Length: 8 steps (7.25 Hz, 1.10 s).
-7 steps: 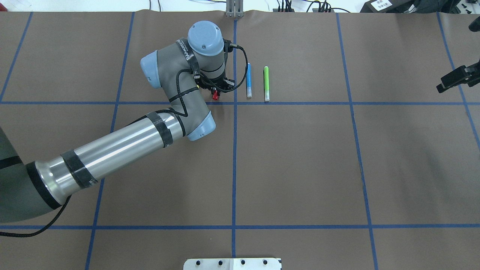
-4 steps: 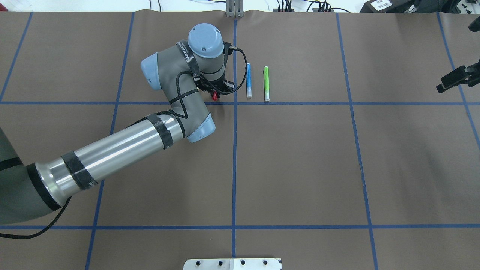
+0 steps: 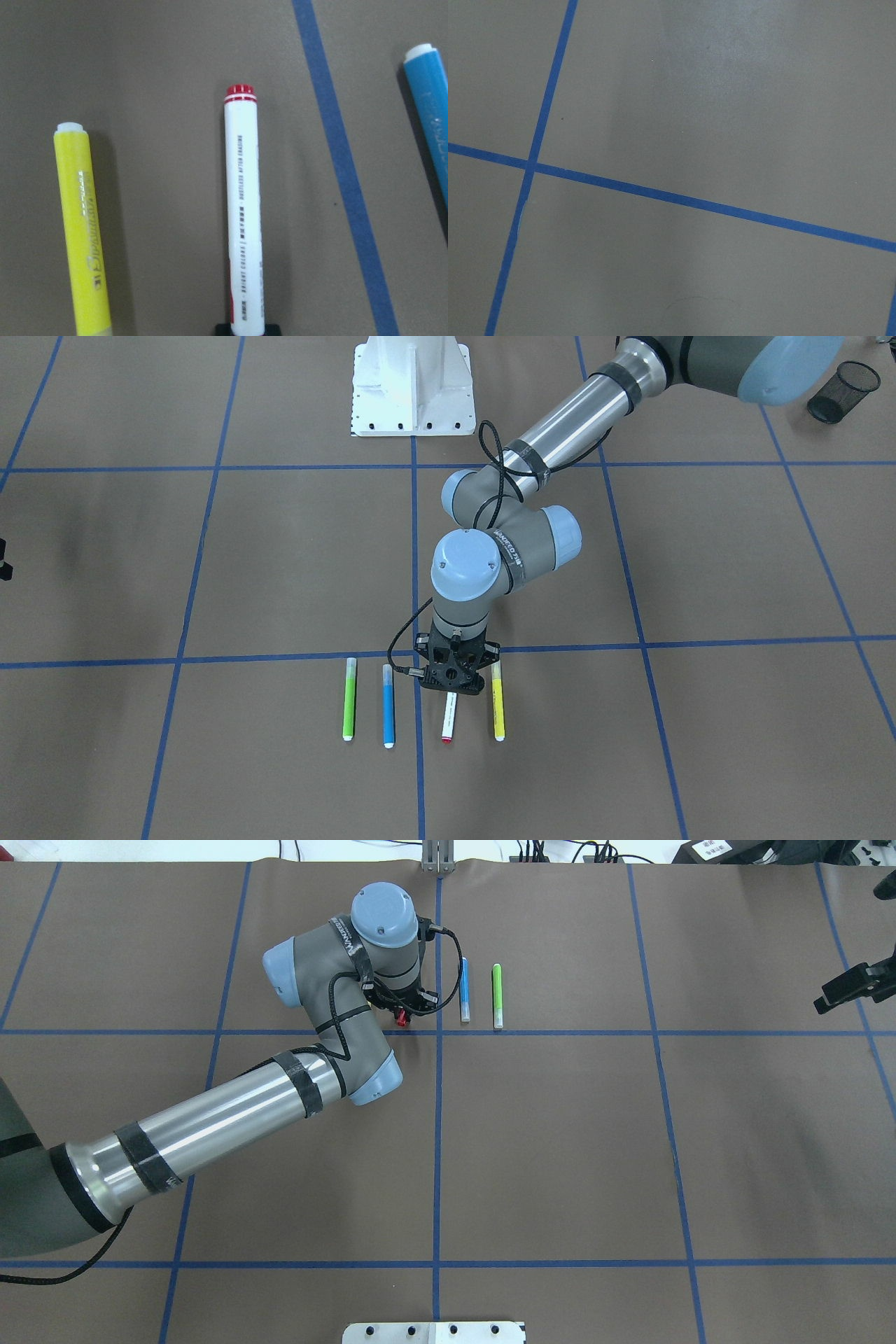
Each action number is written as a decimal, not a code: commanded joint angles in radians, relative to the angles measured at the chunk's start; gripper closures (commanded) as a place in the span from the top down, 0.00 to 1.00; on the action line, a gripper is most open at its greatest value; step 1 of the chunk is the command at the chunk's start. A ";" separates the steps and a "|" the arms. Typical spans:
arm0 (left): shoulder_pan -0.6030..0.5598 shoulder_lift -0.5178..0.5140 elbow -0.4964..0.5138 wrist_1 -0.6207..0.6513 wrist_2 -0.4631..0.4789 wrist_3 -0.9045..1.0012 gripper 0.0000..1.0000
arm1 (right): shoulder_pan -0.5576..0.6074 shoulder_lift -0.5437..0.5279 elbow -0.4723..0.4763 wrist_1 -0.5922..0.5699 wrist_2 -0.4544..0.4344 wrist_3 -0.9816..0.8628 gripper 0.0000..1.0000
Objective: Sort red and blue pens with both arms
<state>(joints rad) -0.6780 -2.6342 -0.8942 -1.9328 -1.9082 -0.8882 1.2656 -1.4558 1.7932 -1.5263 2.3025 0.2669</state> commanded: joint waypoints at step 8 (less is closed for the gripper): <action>-0.061 0.160 -0.558 0.302 -0.046 0.046 0.00 | 0.000 0.000 -0.003 0.000 0.000 0.000 1.00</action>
<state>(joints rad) -0.7138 -2.5690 -1.2769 -1.7026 -1.9359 -0.8691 1.2655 -1.4558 1.7905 -1.5263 2.3025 0.2669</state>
